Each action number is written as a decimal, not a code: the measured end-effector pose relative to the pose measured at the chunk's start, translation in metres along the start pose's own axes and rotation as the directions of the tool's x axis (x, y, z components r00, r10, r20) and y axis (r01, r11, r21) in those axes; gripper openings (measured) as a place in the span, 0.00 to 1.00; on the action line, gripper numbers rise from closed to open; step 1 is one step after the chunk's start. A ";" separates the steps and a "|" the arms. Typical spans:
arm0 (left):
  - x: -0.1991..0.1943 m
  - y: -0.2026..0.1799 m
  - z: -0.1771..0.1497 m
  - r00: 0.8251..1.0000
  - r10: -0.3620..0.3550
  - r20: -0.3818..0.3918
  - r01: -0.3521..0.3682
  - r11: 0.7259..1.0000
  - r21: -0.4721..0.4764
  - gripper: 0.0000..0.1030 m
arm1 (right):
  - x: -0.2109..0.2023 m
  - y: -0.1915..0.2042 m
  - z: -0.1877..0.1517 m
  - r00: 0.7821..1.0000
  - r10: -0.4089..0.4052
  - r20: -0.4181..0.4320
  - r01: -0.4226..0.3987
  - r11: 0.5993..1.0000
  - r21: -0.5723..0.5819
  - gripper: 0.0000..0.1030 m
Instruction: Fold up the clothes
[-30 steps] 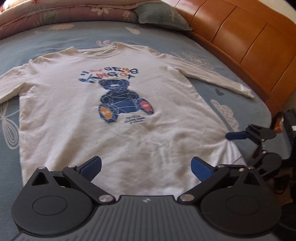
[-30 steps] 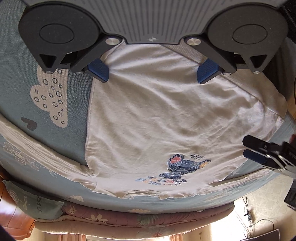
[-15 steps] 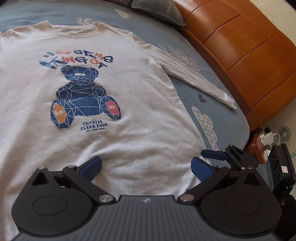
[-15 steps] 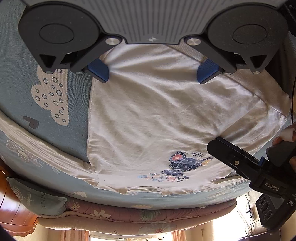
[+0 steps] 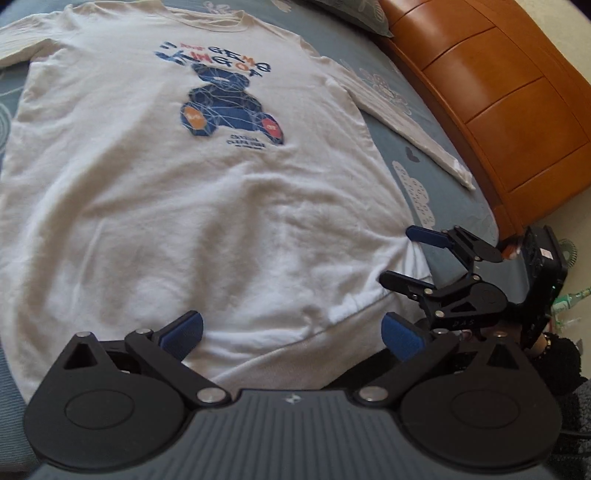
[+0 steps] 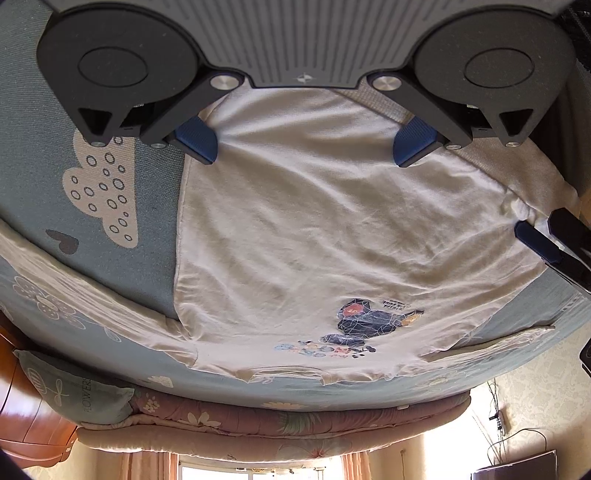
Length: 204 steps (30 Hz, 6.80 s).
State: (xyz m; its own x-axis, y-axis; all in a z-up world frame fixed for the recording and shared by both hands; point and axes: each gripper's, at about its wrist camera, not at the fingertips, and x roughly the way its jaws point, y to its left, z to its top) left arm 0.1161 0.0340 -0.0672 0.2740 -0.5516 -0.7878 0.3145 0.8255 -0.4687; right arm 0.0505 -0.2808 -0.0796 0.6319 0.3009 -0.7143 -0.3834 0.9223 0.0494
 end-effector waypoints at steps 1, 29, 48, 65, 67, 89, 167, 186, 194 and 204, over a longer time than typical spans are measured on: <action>-0.005 0.002 0.003 0.998 0.055 0.022 -0.055 0.998 0.000 0.99 | 0.000 0.000 0.000 1.000 -0.001 0.001 0.001 1.000 0.000 1.00; -0.031 0.027 0.014 0.917 0.302 0.260 -0.286 0.953 -0.096 0.99 | 0.047 -0.026 0.107 0.996 -0.041 0.077 0.041 0.999 0.003 1.00; -0.012 0.041 0.042 0.892 0.371 0.259 -0.348 0.928 -0.130 0.99 | 0.140 -0.133 0.162 0.994 -0.020 0.109 -0.004 0.976 0.216 1.00; -0.015 0.031 0.039 0.888 0.373 0.268 -0.360 0.928 -0.097 0.99 | 0.091 -0.089 0.135 0.997 -0.030 0.073 0.022 0.995 0.100 1.00; -0.016 0.029 0.040 0.883 0.380 0.275 -0.366 0.925 -0.102 0.99 | 0.080 -0.079 0.143 0.992 0.013 0.125 -0.022 0.997 0.073 1.00; -0.016 0.018 0.040 0.881 0.373 0.293 -0.375 0.926 -0.050 0.99 | 0.127 -0.127 0.147 0.998 -0.062 0.024 0.057 0.987 0.150 1.00; 0.010 -0.036 0.060 0.896 0.374 0.238 -0.416 0.896 0.157 0.99 | -0.035 -0.222 0.065 0.952 -0.297 0.071 0.256 0.904 0.343 1.00; -0.014 -0.009 -0.004 0.904 0.367 0.220 -0.403 0.903 0.150 0.99 | 0.054 0.031 0.057 0.998 0.030 -0.062 -0.036 0.994 -0.107 1.00; -0.005 0.000 -0.037 0.945 0.289 0.152 -0.313 0.934 0.173 0.99 | 0.051 0.033 0.047 1.000 0.011 0.002 -0.011 0.995 -0.097 1.00; -0.023 0.033 0.027 0.960 0.202 0.193 -0.222 0.971 0.085 0.99 | 0.051 0.034 0.043 0.999 0.005 0.033 -0.002 0.995 -0.096 1.00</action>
State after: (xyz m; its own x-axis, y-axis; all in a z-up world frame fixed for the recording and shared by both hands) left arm 0.1448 0.0703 -0.0536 0.5021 -0.3856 -0.7741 0.3218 0.9141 -0.2465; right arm 0.0986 -0.2236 -0.0837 0.6520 0.3134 -0.6904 -0.4474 0.8942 -0.0167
